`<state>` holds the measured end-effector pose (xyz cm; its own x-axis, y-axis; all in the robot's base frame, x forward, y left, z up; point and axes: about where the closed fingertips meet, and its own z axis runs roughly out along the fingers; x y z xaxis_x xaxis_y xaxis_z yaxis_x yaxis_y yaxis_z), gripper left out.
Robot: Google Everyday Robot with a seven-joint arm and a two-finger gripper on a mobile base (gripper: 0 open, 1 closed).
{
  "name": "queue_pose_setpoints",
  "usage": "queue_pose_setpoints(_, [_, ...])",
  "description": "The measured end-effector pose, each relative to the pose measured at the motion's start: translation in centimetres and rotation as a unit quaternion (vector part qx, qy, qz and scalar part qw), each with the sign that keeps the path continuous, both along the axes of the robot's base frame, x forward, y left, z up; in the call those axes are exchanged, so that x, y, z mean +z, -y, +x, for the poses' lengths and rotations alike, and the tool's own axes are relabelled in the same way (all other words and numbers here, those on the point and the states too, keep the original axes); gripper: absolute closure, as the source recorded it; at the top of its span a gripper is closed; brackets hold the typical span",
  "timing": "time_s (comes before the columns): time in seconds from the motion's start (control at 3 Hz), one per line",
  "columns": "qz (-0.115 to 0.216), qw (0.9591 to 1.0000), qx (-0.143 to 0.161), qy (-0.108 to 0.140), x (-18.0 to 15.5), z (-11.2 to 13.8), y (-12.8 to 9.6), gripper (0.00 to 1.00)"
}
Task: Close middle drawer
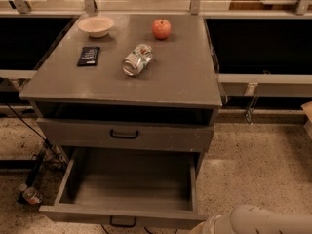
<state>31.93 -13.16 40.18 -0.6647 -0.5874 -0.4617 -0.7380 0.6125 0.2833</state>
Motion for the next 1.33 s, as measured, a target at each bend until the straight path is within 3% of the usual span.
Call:
queue_pose_setpoints(0.67, [0.009, 0.9993, -0.02, 0.031, 0.3, 4.7, -1.8, 1.0])
queue_pose_setpoints(1.33, [0.022, 0.9989, -0.026, 0.031, -0.9, 7.9, -3.5, 1.0])
